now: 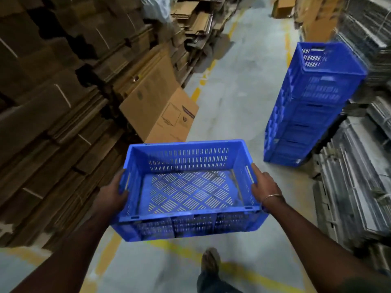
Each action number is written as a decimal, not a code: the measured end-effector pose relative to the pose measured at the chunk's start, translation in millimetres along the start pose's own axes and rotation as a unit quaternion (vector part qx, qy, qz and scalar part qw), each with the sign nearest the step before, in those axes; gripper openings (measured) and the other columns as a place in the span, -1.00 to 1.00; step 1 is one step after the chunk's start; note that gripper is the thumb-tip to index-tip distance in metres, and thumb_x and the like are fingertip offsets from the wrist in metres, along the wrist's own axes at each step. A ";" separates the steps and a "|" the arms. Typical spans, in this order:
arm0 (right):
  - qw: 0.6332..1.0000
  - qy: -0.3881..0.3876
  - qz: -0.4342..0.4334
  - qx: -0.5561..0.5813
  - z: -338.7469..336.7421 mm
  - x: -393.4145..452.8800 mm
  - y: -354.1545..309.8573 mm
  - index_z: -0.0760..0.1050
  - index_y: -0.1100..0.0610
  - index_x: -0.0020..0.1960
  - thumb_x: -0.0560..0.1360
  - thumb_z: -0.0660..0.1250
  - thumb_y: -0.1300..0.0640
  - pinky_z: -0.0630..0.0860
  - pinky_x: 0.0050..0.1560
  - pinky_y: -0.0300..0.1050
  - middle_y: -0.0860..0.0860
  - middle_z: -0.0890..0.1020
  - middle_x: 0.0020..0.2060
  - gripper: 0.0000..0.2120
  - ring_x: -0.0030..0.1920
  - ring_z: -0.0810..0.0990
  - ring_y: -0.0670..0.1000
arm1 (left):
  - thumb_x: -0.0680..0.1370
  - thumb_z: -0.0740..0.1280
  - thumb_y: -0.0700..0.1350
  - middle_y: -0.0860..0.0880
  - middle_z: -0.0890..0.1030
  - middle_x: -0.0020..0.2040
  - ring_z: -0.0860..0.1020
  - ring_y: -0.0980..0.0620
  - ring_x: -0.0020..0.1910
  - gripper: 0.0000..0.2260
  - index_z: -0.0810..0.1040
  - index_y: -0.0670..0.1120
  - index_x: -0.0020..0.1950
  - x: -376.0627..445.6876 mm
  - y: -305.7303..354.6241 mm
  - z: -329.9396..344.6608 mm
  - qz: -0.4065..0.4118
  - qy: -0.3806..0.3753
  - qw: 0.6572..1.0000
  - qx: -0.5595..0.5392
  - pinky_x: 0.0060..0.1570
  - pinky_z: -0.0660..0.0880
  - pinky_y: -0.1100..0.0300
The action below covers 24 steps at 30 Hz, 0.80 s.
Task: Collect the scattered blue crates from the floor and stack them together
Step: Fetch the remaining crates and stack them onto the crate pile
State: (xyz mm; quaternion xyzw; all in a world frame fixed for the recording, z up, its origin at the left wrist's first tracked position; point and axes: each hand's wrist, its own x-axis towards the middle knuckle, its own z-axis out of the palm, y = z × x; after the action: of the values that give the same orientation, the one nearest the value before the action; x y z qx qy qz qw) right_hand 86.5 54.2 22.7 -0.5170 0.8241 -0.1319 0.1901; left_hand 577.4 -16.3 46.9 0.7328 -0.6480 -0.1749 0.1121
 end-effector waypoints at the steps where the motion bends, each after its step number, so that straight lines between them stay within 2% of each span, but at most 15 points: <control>1: 1.000 -0.002 0.006 0.005 -2.1 19.9 -5.6 0.04 -0.22 0.53 0.49 0.20 0.16 0.47 -0.04 0.04 0.16 0.45 0.10 -0.30 0.06 0.55 0.27 | 0.43 0.35 0.07 -0.16 0.66 -0.18 0.66 -0.20 -0.22 -0.34 0.16 0.33 0.48 26.5 7.3 -0.8 0.006 -0.005 1.000 0.002 -0.21 0.58 -0.02; 3: 1.000 -0.002 0.011 0.012 -8.9 60.2 -16.9 0.05 -0.21 0.54 0.48 0.20 0.15 0.49 -0.01 0.05 0.16 0.47 0.09 -0.29 0.06 0.54 0.27 | 0.41 0.33 0.11 -0.14 0.65 -0.20 0.65 -0.18 -0.25 -0.34 0.17 0.33 0.46 78.3 25.0 -2.6 0.021 -0.009 1.000 0.012 -0.22 0.59 -0.01; 7: 1.000 0.003 0.023 0.013 -27.2 140.2 -42.2 0.06 -0.21 0.53 0.46 0.22 0.13 0.47 -0.11 0.02 0.17 0.50 0.05 -0.29 0.02 0.56 0.27 | 0.39 0.32 0.11 -0.13 0.66 -0.12 0.65 -0.19 -0.20 -0.34 0.16 0.36 0.44 176.3 57.2 -4.2 0.045 -0.002 0.999 0.014 -0.20 0.58 -0.02; 10: 0.999 0.017 0.025 0.026 -38.5 194.6 -62.4 0.10 -0.17 0.54 0.45 0.23 0.15 0.52 -0.09 0.05 0.19 0.51 0.04 -0.29 0.02 0.56 0.28 | 0.37 0.31 0.10 -0.11 0.65 -0.02 0.65 -0.18 -0.19 -0.34 0.19 0.31 0.45 247.5 82.7 -5.3 0.084 -0.008 0.996 0.008 -0.18 0.58 0.00; 15: 0.995 0.057 0.066 0.057 -42.7 280.3 -94.5 0.13 -0.11 0.55 0.46 0.24 0.15 0.50 -0.06 0.02 0.21 0.54 0.12 -0.30 0.07 0.56 0.26 | 0.37 0.31 0.14 -0.18 0.64 0.17 0.64 -0.26 0.05 -0.32 0.29 0.13 0.50 382.9 126.8 -7.1 0.156 -0.010 0.987 0.029 -0.06 0.53 -0.03; 20: 0.988 0.090 0.116 0.041 -58.1 357.1 -137.4 0.13 -0.07 0.56 0.48 0.23 0.17 0.44 -0.11 0.00 0.24 0.55 0.10 -0.32 0.08 0.55 0.27 | 0.34 0.34 0.19 -0.11 0.58 0.27 0.60 -0.18 0.17 -0.29 0.23 0.25 0.48 566.2 148.3 7.0 0.190 -0.094 0.977 -0.029 0.13 0.53 -0.09; 24: 0.983 0.104 0.149 0.035 -77.9 409.0 -166.5 0.10 -0.03 0.57 0.50 0.22 0.17 0.37 -0.16 -0.01 0.26 0.54 0.09 -0.32 0.06 0.54 0.28 | 0.35 0.32 0.14 -0.14 0.51 0.36 0.51 -0.17 0.29 -0.32 0.31 0.10 0.48 658.4 202.2 1.2 0.235 -0.131 0.960 -0.076 0.28 0.42 -0.13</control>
State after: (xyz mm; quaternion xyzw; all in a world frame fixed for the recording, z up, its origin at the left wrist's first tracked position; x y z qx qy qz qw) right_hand 24.2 -384.9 88.8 -0.3650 0.9020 -0.1844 0.1388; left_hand 458.1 -694.7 51.7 0.5200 -0.7955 -0.2870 0.1201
